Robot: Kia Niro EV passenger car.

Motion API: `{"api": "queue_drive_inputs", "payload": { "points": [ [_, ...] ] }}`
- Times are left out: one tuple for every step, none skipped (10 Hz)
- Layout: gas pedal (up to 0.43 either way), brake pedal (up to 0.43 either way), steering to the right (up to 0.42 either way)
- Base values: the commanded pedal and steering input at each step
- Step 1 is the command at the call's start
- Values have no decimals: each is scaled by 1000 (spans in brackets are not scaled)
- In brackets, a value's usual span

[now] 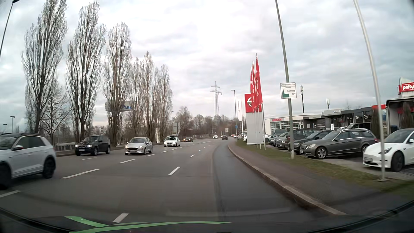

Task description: Follow the waypoints while adhering to traffic rules and regulations

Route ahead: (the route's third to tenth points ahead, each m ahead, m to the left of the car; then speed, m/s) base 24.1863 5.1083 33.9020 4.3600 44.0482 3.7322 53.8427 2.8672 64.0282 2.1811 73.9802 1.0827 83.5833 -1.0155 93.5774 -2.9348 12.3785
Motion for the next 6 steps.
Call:
{"api": "queue_drive_inputs", "payload": {
  "points": [
    [67, 0, 6],
    [67, 0, 6],
    [67, 0, 7],
    [67, 0, 7],
    [67, 0, 7],
    [67, 0, 8]
  ]
}}
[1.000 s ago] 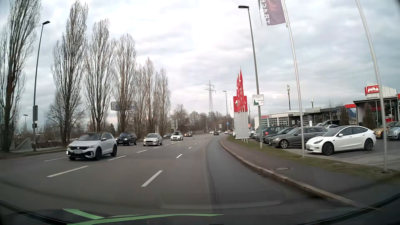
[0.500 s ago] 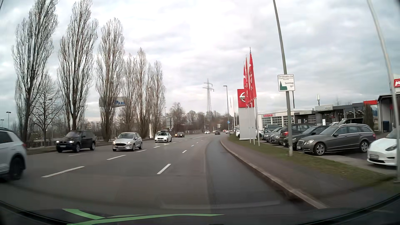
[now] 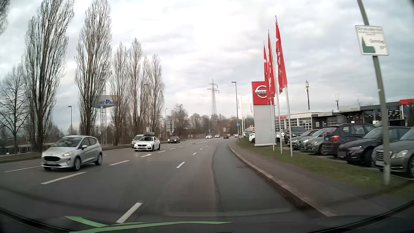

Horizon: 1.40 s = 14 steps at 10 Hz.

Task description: Follow the waypoints while adhering to traffic rules and regulations

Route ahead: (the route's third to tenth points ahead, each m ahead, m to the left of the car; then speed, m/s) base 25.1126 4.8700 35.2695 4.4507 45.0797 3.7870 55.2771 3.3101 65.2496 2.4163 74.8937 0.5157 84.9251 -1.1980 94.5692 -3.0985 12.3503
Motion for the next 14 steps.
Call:
{"api": "queue_drive_inputs", "payload": {
  "points": [
    [67, 0, 8],
    [67, 0, 9],
    [67, 0, 9],
    [67, 0, 9],
    [67, 0, 8],
    [67, 0, 8],
    [67, 0, 8],
    [67, 0, 8],
    [67, 0, 8],
    [67, 0, 8],
    [67, 0, 8],
    [67, 0, 8],
    [67, 0, 8],
    [79, 0, 8]
  ]
}}
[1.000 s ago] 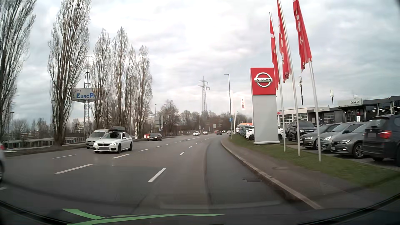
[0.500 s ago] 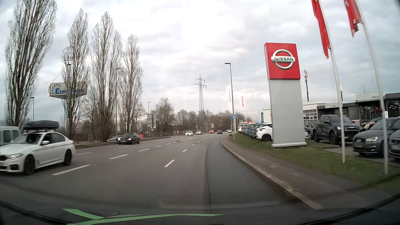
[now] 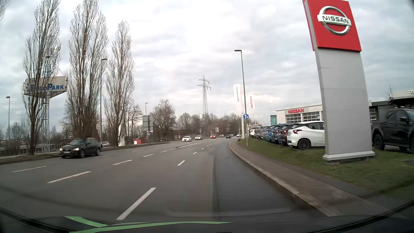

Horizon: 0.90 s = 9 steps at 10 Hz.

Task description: Follow the waypoints while adhering to traffic rules and regulations

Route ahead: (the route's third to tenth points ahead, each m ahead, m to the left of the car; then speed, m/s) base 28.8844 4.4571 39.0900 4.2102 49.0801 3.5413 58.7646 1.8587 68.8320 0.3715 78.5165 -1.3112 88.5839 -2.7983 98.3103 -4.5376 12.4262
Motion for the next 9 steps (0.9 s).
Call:
{"api": "queue_drive_inputs", "payload": {
  "points": [
    [79, 0, 8],
    [79, 0, 8],
    [79, 0, 8],
    [79, 0, 8],
    [79, 0, 9],
    [79, 0, 9],
    [79, 0, 9],
    [79, 0, 9],
    [79, 0, 9]
  ]
}}
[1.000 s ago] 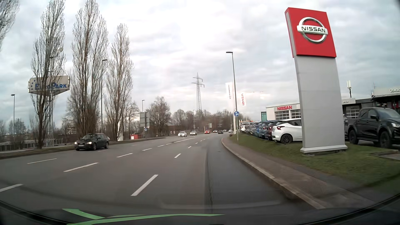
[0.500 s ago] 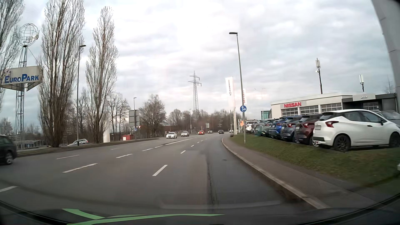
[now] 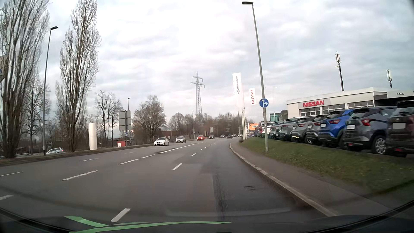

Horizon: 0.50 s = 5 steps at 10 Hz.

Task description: Follow the waypoints while adhering to traffic rules and regulations

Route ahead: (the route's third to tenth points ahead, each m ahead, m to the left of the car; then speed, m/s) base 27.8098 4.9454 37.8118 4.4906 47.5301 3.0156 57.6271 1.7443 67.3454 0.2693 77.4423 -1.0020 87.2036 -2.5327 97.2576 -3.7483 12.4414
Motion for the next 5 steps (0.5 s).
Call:
{"api": "queue_drive_inputs", "payload": {
  "points": [
    [79, 0, 9],
    [79, 0, 9],
    [79, 0, 9],
    [79, 0, 9],
    [79, 0, 9]
  ]
}}
